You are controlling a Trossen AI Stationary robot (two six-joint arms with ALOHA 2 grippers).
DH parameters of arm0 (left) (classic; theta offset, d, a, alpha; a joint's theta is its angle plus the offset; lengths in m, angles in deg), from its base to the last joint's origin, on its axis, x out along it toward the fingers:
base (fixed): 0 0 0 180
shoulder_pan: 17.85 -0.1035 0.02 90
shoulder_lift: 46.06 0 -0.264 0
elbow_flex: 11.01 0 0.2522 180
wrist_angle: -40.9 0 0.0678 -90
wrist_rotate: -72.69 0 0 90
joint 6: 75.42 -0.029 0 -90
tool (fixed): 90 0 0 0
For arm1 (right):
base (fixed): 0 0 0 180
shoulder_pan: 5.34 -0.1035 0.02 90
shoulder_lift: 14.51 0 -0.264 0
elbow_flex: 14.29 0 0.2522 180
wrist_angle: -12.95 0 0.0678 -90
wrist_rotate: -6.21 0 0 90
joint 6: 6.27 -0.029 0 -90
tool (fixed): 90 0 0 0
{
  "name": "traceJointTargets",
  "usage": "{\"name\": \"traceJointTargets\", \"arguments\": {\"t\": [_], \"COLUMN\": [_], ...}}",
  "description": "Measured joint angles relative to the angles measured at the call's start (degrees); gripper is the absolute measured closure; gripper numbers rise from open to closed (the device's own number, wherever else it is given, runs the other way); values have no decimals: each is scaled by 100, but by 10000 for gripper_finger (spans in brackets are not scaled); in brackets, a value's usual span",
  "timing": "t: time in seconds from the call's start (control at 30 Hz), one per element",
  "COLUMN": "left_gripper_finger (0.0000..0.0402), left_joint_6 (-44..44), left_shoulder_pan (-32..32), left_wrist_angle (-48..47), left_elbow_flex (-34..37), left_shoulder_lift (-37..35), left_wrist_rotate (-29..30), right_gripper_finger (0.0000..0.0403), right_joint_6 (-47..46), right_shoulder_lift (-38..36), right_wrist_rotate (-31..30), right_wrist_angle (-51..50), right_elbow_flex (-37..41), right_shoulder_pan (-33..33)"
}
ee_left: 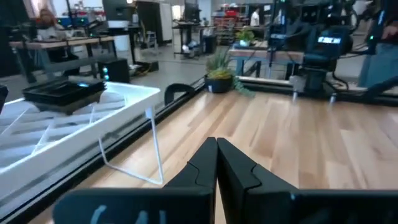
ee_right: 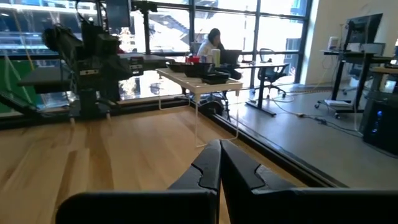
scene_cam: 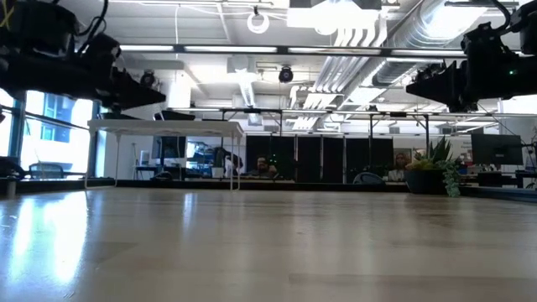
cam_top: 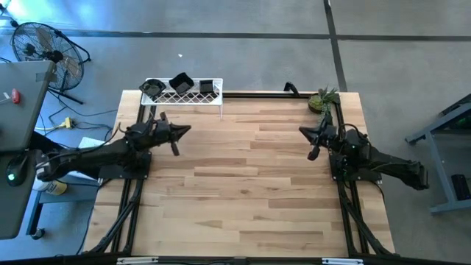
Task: Pick & Place Mini shaped plates
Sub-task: Return to Home Position
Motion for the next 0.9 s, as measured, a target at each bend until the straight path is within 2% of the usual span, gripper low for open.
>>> {"name": "traceJointTargets", "arguments": {"t": [0.13,0.23,0.33,0.43,0.6,0.9], "left_gripper_finger": [401,401,401,401,401,401], "left_joint_6": [133,254,271,276,266,367], "left_shoulder_pan": [-316,-568,-742,-839,-880,-877], "left_wrist_angle": [-967,-1495,-1902,-1991,-2145,-2437], "left_elbow_flex": [18,22,24,26,33,32], "left_shoulder_lift": [-689,-1221,-1653,-1980,-2187,-2177], "left_wrist_rotate": [-118,-438,-756,-757,-580,-446], "right_gripper_finger": [403,403,403,403,402,402], "right_joint_6": [-30,-59,44,142,232,297], "right_shoulder_lift": [2,2,2,6,70,100], "right_wrist_rotate": [99,97,54,-197,-578,-591], "right_wrist_angle": [-30,-32,-30,23,69,71], "right_elbow_flex": [0,0,0,4,4,4], "right_shoulder_pan": [0,7,7,7,7,7]}}
